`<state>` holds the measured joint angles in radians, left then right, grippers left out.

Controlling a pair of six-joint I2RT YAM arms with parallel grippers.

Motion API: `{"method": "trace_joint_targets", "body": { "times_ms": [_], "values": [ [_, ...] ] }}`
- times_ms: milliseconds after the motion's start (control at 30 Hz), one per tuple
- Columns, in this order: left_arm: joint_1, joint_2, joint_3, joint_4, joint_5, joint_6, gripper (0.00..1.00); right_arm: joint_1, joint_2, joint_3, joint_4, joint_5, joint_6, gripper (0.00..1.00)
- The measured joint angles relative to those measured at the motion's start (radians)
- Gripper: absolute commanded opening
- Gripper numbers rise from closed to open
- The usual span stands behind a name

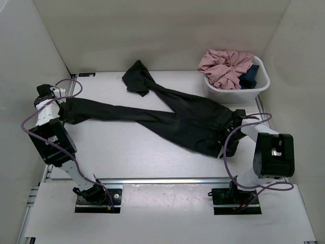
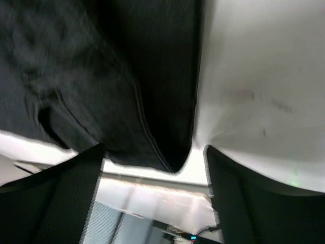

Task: Fold and stack the trousers
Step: Flatten the trousers out

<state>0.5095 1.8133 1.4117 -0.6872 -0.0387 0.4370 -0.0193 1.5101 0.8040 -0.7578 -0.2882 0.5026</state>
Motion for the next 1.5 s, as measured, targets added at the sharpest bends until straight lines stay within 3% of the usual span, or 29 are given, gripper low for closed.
{"method": "trace_joint_targets", "body": {
  "times_ms": [133,167,200,233,400,633,700,867,1067,1500],
  "values": [
    [0.020,-0.065,-0.036,-0.001,0.002,0.014,1.00,0.000,0.080,0.002,0.057,-0.032,0.032,0.42],
    [0.031,-0.083,-0.045,-0.001,0.002,0.020,1.00,0.000,0.087,-0.001,0.071,-0.041,0.040,0.31],
    [0.043,-0.098,-0.051,-0.005,0.002,0.028,1.00,0.000,0.094,-0.002,0.083,-0.051,0.038,0.05],
    [0.057,-0.116,-0.058,-0.004,0.002,0.039,1.00,0.000,0.099,-0.002,0.097,-0.059,0.045,0.00],
    [0.112,-0.185,-0.079,-0.015,0.000,0.118,1.00,-0.028,0.042,0.080,-0.002,-0.094,0.031,0.00],
    [0.110,-0.172,-0.046,-0.061,0.042,0.193,1.00,-0.193,-0.135,0.650,-0.326,-0.174,-0.062,0.00],
    [0.097,-0.151,-0.010,-0.080,0.055,0.203,1.00,-0.253,-0.173,0.726,-0.372,-0.230,-0.071,0.00],
    [-0.029,-0.085,0.042,-0.106,0.082,0.234,1.00,-0.354,-0.211,0.673,-0.431,-0.371,-0.038,0.00],
    [-0.171,0.129,0.183,-0.179,0.191,0.211,1.00,-0.354,-0.132,0.579,-0.401,-0.362,0.015,0.00],
    [-0.072,0.480,0.621,-0.164,0.247,-0.064,1.00,-0.360,-0.132,0.555,-0.361,-0.262,0.038,0.00]
  ]
}}
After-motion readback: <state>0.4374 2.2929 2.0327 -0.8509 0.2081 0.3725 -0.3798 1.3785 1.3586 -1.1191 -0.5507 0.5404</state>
